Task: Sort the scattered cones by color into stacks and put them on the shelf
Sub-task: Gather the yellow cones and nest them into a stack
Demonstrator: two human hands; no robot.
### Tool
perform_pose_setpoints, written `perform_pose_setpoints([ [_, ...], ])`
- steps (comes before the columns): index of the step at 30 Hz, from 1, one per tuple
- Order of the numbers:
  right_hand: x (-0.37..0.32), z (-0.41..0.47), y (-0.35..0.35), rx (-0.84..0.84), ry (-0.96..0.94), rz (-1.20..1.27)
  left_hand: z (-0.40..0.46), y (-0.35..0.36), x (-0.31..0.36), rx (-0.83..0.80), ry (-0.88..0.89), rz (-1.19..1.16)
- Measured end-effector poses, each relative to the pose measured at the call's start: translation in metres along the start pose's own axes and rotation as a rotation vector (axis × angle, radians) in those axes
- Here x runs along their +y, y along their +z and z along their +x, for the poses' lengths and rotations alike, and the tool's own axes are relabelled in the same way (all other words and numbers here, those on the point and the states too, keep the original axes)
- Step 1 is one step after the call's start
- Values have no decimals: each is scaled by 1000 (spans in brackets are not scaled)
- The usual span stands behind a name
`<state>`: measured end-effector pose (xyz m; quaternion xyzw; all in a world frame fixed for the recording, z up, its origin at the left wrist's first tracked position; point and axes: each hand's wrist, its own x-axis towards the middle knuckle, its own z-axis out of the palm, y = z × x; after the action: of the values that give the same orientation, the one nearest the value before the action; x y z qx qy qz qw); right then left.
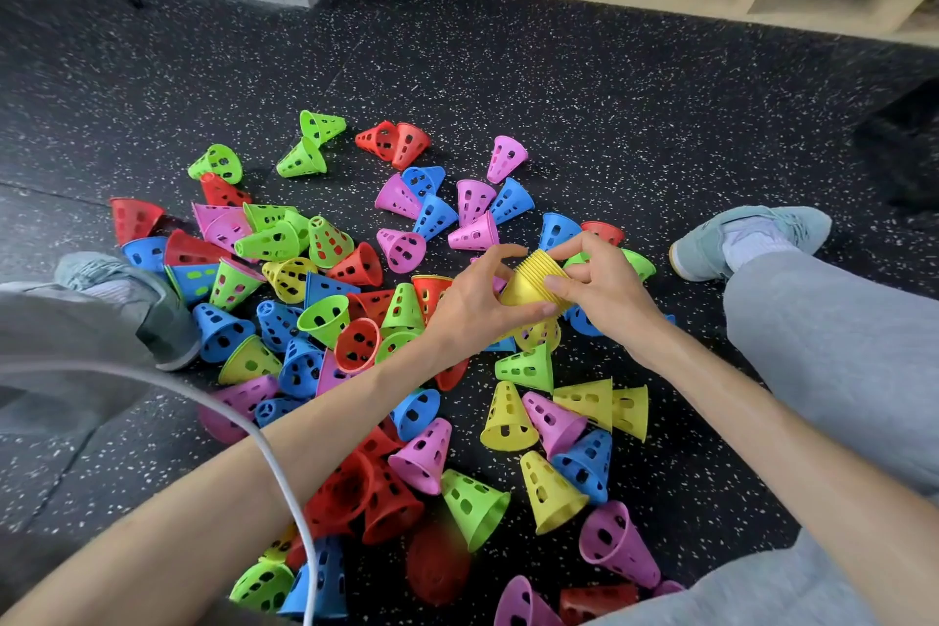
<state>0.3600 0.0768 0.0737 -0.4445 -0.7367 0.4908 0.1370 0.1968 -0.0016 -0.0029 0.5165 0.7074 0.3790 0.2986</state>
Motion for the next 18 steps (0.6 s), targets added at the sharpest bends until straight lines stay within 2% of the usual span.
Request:
perform_pose_setpoints([
  [10,17,-6,-5,-81,-34,38,-1,6,11,-118,178,-68],
  [18,38,-20,-31,-76,-55,15,0,29,6,-129,209,-27],
])
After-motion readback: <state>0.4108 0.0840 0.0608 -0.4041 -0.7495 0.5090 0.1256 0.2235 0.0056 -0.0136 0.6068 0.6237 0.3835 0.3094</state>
